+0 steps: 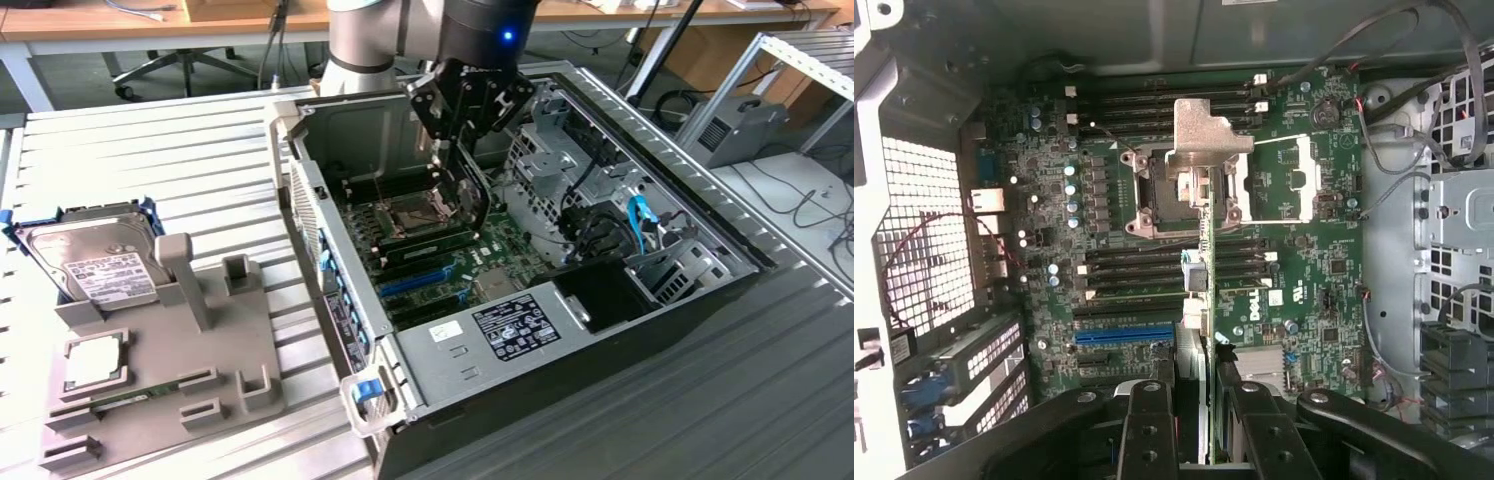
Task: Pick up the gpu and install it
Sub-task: 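Pick up the gpu and move the gpu toward the slot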
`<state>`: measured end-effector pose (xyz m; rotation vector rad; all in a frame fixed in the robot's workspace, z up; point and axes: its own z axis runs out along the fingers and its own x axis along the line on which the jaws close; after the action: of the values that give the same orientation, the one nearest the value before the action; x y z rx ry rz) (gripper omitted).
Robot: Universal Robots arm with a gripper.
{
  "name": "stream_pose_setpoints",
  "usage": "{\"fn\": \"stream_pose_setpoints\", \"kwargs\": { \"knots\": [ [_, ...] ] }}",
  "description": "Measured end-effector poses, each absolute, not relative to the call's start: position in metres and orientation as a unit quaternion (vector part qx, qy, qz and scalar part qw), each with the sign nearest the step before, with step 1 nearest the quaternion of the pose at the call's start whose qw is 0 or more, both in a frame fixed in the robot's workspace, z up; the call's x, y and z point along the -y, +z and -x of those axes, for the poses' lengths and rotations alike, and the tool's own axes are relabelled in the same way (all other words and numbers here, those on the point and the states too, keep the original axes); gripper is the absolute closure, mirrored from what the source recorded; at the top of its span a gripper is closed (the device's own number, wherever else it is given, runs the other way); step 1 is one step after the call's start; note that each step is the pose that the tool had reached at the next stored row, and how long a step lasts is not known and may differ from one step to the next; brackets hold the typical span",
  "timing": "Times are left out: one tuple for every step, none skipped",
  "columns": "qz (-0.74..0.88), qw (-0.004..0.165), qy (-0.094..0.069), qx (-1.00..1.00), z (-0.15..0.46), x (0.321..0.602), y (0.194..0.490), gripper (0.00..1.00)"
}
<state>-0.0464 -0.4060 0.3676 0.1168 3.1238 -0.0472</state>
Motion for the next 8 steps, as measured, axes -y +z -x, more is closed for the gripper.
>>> {"fn": "stream_pose_setpoints", "kwargs": {
  "knots": [
    [-0.037,0.008,-0.015,-0.999,0.046,0.406,0.3675,0.74],
    [-0.037,0.008,-0.015,-0.999,0.0456,0.406,0.3673,0.74],
    [-0.037,0.008,-0.015,-0.999,0.0451,0.406,0.3671,0.74],
    [-0.037,0.008,-0.015,-0.999,0.0447,0.406,0.3669,0.74],
    [-0.037,0.008,-0.015,-0.999,0.0443,0.406,0.3668,0.74],
    [-0.037,0.008,-0.015,-0.999,0.0435,0.406,0.3665,0.74],
    [-0.037,0.008,-0.015,-0.999,0.0431,0.406,0.3663,0.74],
    [-0.037,0.008,-0.015,-0.999,0.0427,0.406,0.3661,0.74]
  ]
}}
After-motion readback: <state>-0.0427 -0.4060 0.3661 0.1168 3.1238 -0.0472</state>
